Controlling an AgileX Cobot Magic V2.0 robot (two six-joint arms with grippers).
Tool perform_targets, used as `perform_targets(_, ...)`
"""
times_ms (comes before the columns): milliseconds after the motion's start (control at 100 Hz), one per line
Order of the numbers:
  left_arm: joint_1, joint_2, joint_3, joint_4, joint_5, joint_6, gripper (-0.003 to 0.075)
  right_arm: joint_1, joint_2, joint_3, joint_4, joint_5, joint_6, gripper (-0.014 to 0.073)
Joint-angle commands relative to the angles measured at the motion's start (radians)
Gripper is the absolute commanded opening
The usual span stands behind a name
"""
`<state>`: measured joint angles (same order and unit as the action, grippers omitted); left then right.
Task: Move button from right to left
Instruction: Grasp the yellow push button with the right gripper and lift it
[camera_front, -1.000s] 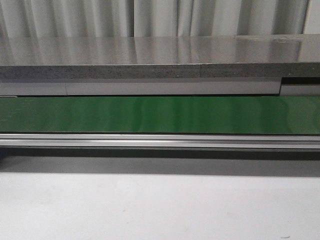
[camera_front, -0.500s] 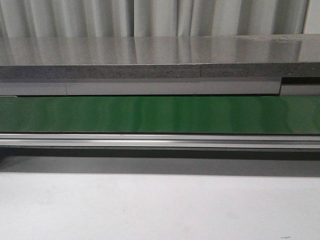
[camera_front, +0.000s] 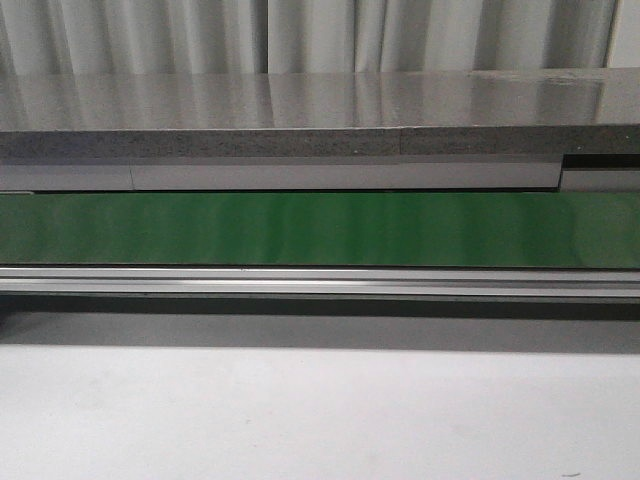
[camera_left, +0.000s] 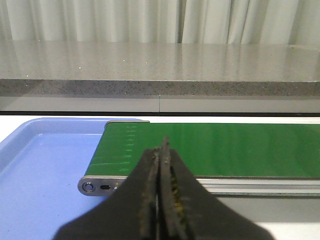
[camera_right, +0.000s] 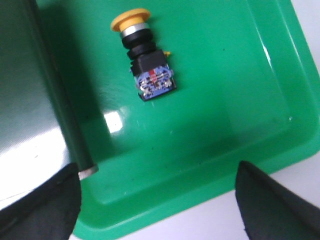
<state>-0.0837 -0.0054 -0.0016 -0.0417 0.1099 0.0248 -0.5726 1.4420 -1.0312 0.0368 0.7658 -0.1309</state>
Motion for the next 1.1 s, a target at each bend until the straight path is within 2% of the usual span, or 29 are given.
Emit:
perform_targets(0, 0.001, -0.031, 0.045, -0.009, -0.077, -0.010, -0.0020, -0.007, 0.020, -0.034, -0.001, -0.109, -0.045, 0.0623)
perform_targets(220, 0.001, -0.031, 0.045, -0.009, -0.077, -0.010, -0.0020, -0.007, 0.156, -0.036, 0.050, -0.206, -0.385, 0.0623)
perform_targets(350, 0.001, -0.031, 0.045, -0.009, -0.077, -0.010, -0.0020, -0.007, 0.216, -0.036, 0.131, -0.299, -0.489, 0.0623)
perform_targets(480, 0.001, -0.031, 0.045, -0.009, -0.077, -0.010, -0.0020, -0.007, 0.265, -0.069, 0.161, -0.319, -0.496, 0.0623)
perform_targets(970, 0.001, -0.031, 0.045, -0.009, -0.077, -0.010, -0.0020, -0.007, 0.418, -0.200, 0.217, -0.221, -0.496, 0.0623)
perform_targets(1090, 0.001, -0.031, 0.045, -0.009, -0.077, -0.010, -0.0020, -0.007, 0.432, -0.218, 0.217, -0.204, -0.496, 0.0561)
